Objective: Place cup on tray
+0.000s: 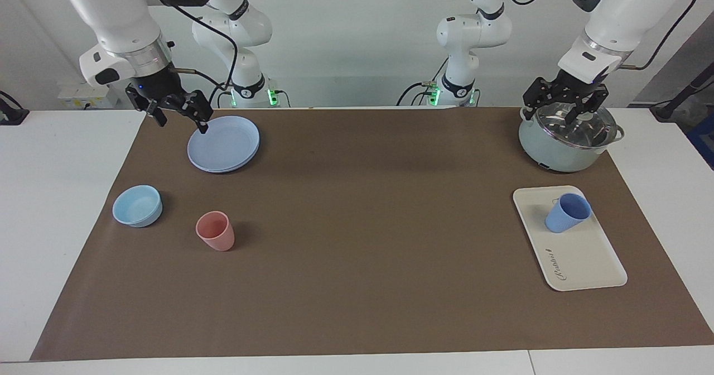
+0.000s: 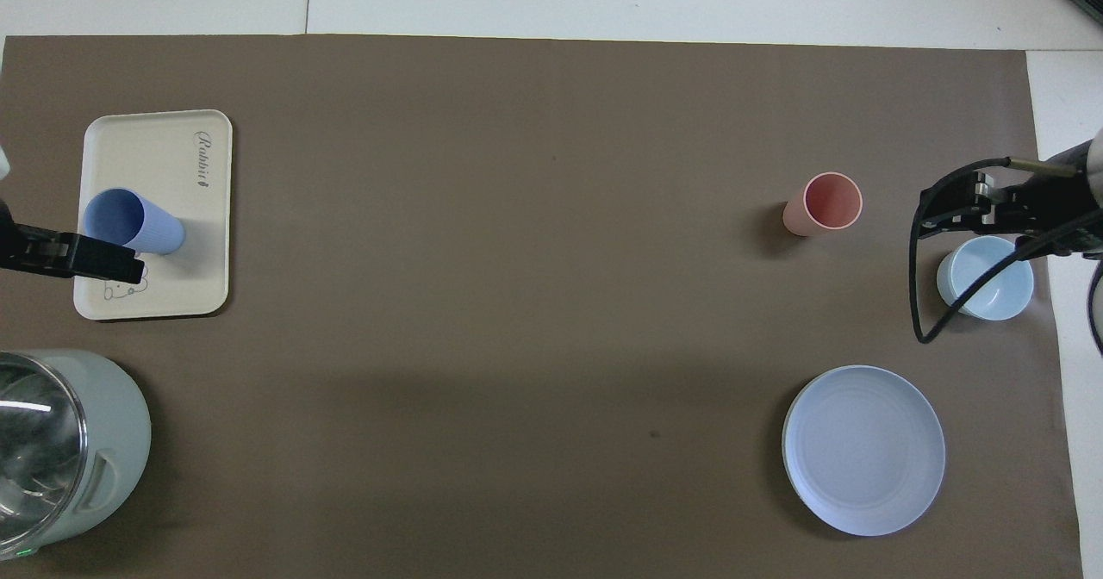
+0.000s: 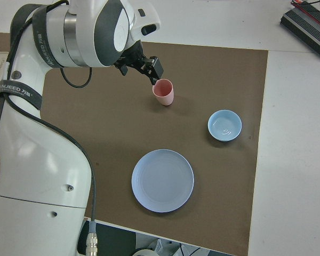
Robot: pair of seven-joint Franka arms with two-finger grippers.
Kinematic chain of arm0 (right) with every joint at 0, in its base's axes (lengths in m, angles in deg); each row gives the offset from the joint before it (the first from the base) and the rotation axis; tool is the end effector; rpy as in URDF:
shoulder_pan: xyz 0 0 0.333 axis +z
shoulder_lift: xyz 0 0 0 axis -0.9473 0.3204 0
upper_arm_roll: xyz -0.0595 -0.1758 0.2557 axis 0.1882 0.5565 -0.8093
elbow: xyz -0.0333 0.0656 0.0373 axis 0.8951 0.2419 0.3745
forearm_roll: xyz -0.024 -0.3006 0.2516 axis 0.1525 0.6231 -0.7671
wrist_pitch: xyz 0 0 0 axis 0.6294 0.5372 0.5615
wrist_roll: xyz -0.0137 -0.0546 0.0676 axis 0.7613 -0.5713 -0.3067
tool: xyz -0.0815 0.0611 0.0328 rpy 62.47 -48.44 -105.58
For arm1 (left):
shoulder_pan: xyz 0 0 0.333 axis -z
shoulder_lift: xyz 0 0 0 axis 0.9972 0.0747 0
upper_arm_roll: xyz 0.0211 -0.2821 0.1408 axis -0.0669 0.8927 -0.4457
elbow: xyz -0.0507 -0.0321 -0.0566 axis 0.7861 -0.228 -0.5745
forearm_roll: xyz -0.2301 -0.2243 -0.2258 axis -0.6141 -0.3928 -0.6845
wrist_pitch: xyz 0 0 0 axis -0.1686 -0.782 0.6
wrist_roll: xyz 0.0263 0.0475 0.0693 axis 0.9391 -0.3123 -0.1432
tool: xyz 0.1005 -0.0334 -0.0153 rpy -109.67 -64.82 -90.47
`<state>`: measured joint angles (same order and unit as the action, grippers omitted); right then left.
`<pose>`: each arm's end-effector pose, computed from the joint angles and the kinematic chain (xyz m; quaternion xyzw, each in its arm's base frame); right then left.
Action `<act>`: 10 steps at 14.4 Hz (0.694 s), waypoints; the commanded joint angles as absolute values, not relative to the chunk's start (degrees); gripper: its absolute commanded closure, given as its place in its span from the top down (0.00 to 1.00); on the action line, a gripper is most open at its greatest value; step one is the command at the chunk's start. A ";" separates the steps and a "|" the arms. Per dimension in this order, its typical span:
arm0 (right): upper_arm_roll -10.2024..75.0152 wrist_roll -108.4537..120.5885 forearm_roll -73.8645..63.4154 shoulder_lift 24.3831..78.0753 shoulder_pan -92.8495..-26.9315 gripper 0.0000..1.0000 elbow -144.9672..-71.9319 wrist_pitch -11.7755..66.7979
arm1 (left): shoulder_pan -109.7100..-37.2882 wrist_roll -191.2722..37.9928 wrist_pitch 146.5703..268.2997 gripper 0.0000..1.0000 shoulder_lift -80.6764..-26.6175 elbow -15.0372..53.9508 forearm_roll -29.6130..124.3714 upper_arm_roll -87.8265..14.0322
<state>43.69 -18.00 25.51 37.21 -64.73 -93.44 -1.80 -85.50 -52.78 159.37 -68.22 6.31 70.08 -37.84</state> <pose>0.5569 0.0245 0.6218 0.9930 -0.1174 -0.0150 0.0045 0.5275 -0.0267 0.6194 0.9954 -0.0930 -0.0089 0.0210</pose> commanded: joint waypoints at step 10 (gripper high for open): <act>43.47 -13.62 26.16 36.77 -64.90 1.00 -94.79 -3.25 | -85.89 -53.28 156.06 1.00 -68.63 5.00 71.11 -37.02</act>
